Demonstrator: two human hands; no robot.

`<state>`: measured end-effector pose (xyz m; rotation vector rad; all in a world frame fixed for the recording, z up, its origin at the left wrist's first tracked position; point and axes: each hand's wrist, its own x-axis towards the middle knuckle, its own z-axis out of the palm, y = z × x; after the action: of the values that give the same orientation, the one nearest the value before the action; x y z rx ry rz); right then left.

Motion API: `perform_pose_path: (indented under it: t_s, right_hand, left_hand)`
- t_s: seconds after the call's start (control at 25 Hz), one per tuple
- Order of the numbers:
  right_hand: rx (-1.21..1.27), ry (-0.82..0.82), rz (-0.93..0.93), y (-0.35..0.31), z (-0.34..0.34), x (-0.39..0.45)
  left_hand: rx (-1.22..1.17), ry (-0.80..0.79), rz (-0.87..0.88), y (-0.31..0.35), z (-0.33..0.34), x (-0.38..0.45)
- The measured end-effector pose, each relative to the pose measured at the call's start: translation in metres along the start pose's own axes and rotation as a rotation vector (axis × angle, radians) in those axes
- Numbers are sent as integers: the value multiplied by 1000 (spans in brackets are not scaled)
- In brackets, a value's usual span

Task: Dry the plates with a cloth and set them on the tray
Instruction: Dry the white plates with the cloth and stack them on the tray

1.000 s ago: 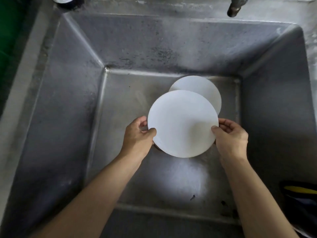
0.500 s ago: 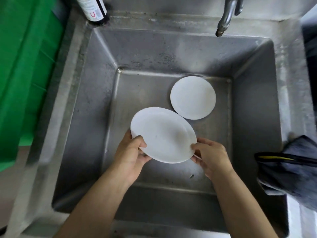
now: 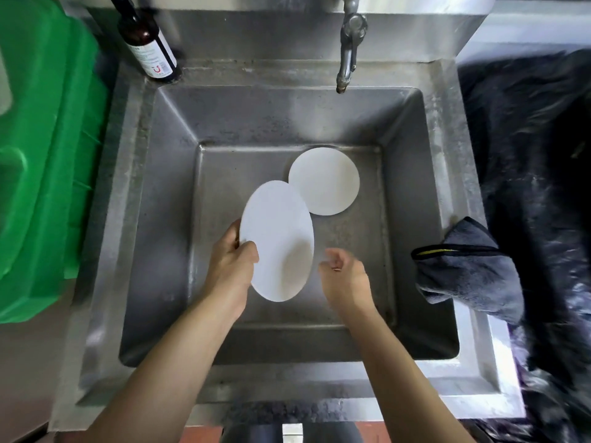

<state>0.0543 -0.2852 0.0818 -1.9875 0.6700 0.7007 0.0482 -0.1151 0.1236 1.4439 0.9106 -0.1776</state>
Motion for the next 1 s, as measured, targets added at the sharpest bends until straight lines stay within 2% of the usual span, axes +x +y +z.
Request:
perform_pose_path:
  t_s: [0.12, 0.28, 0.4, 0.52, 0.6, 0.84, 1.0]
  right_hand:
    - [-98, 137, -212, 1, -27, -10]
    - [-343, 457, -466, 18, -66, -15]
    - [-478, 692, -411, 33, -104, -11]
    - [-585, 617, -147, 55, -135, -5]
    - [-650, 538, -53, 69, -144, -1]
    - [-671, 577, -189, 73, -143, -1]
    - [-342, 640, -271, 46, -158, -14]
  left_hand:
    - [-158, -50, -136, 9, -4, -10]
    - [-153, -105, -146, 15, 0, -28]
    - [-135, -135, -156, 24, 3, -40]
    - [-136, -154, -176, 34, 3, -50]
    - [-133, -159, -166, 43, 4, -55]
    - [-117, -107, -79, 66, 7, -71]
    - [-125, -120, -60, 77, 5, -80]
